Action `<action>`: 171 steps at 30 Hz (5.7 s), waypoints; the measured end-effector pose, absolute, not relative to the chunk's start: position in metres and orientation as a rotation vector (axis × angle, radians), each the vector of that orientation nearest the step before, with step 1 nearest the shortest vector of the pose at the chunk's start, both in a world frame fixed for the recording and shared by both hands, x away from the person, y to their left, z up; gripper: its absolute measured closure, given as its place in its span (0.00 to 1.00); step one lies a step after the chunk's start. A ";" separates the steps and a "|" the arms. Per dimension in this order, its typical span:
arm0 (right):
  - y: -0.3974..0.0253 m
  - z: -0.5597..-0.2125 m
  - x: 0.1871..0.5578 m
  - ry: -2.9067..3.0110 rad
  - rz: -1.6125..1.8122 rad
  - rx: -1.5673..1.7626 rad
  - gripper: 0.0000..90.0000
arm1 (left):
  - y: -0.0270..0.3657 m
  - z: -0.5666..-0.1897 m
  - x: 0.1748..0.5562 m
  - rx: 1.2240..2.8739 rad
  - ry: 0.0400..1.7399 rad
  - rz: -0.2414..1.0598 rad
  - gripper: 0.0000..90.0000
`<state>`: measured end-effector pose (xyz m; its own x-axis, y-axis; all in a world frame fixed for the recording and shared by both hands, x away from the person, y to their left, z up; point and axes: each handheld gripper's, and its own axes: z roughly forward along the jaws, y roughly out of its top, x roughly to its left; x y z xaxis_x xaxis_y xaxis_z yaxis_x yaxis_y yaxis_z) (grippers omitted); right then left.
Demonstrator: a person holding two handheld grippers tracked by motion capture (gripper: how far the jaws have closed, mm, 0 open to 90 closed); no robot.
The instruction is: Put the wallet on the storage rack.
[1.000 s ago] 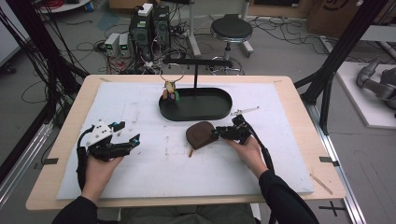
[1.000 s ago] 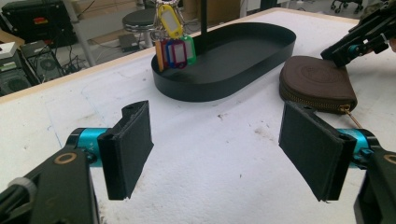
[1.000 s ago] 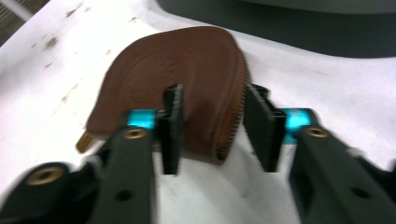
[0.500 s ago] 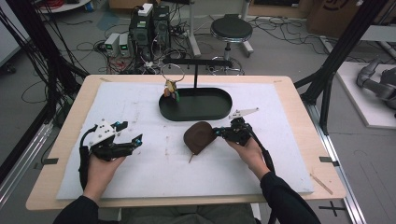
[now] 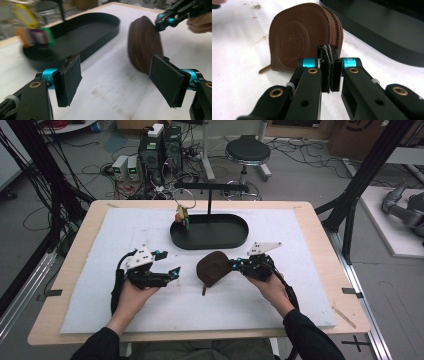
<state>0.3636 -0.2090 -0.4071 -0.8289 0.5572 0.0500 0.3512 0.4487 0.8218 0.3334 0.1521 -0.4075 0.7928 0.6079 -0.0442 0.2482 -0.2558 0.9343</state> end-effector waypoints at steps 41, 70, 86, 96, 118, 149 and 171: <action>-0.219 -0.404 0.349 2.498 1.346 0.591 1.00 | 0.096 -0.436 0.368 1.914 0.549 0.012 0.55; -0.256 -0.385 0.354 2.445 1.675 0.598 0.44 | 0.101 -0.387 0.346 1.956 0.304 0.039 0.75; -0.233 -0.384 0.348 2.629 1.707 0.459 0.41 | 0.097 -0.375 0.339 2.049 0.224 0.008 0.75; -0.222 -0.387 0.345 2.690 1.691 0.402 0.49 | 0.090 -0.376 0.336 2.077 0.179 0.002 0.75; -0.225 -0.382 0.344 2.594 1.659 0.346 0.75 | 0.116 -0.371 0.337 1.925 0.324 0.101 0.46; -0.183 -0.375 0.396 2.145 1.541 0.844 0.76 | 0.195 -0.396 0.280 1.726 0.537 0.341 0.36; -0.141 -0.407 0.448 2.087 1.471 0.914 0.76 | 0.194 -0.402 0.280 1.737 0.539 0.319 0.36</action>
<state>0.4477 -0.1412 -0.4066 -0.6923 0.7210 0.0290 0.2696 0.2213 0.9372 0.2795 0.1936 -0.4021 0.8538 0.5153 -0.0744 0.1832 -0.1638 0.9693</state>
